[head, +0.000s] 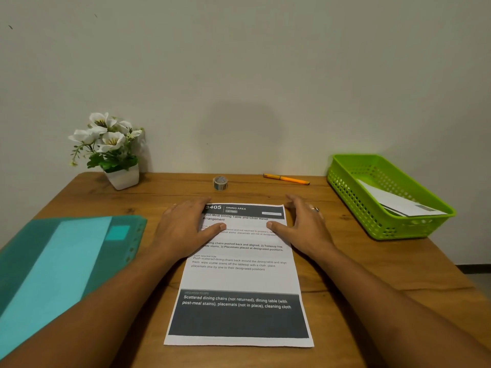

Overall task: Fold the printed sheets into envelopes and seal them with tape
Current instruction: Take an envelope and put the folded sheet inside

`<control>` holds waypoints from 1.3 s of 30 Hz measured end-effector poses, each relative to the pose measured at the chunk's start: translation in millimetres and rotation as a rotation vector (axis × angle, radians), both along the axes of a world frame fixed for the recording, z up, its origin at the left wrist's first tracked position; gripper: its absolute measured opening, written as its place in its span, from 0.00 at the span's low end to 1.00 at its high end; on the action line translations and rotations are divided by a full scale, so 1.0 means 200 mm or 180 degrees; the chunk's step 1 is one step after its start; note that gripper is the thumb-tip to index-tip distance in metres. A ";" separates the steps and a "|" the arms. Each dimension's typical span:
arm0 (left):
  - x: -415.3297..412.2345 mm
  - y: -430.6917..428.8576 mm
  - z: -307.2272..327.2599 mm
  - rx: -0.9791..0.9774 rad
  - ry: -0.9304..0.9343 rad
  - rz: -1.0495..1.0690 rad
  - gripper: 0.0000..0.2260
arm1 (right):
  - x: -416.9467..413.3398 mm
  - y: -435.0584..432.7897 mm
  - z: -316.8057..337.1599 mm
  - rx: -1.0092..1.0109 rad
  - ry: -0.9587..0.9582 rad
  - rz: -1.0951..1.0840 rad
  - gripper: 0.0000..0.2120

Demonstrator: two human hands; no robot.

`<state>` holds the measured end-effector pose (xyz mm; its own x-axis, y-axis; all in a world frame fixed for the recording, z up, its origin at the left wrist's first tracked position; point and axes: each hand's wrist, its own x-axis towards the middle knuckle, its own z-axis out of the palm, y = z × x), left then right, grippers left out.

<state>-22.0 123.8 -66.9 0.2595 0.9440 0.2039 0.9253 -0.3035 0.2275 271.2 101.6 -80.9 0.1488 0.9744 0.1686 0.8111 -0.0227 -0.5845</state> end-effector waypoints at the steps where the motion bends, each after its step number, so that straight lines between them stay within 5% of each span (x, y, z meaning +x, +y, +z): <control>1: 0.00 0.00 0.00 -0.0010 -0.0010 0.0008 0.39 | 0.00 0.00 -0.01 -0.0037 0.0175 0.0001 0.44; 12: 0.01 -0.03 0.03 0.0012 -0.0181 0.0016 0.41 | 0.01 0.01 0.04 -0.0222 0.1786 0.0298 0.42; 18: -0.01 -0.03 0.04 -0.0192 -0.0777 0.0079 0.49 | 0.02 -0.01 0.03 -0.0324 0.1965 0.0596 0.12; 22: -0.04 -0.02 0.03 -0.0528 -0.1731 0.0100 0.47 | 0.00 -0.02 0.01 -0.0006 0.1744 0.0365 0.08; 26: -0.05 -0.03 0.03 -0.0510 -0.2076 0.0182 0.16 | 0.01 -0.01 -0.01 0.0174 0.1630 0.0306 0.12; 28: -0.05 -0.02 0.02 -0.0378 -0.1958 0.0141 0.09 | 0.01 -0.01 -0.03 0.0304 0.1518 0.0275 0.16; 34: -0.07 0.00 -0.01 -0.0123 -0.1577 0.0136 0.10 | -0.02 -0.04 -0.03 0.1150 -0.0061 -0.0053 0.12; 39: -0.07 0.02 -0.03 0.0131 -0.1176 0.0088 0.11 | -0.05 -0.08 -0.02 0.1354 -0.0537 0.0130 0.12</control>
<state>-35.4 127.1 -73.9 0.1357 0.9387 0.3169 0.7910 -0.2953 0.5359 260.8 85.5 -85.6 0.0477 0.8178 0.5735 0.8910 0.2248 -0.3946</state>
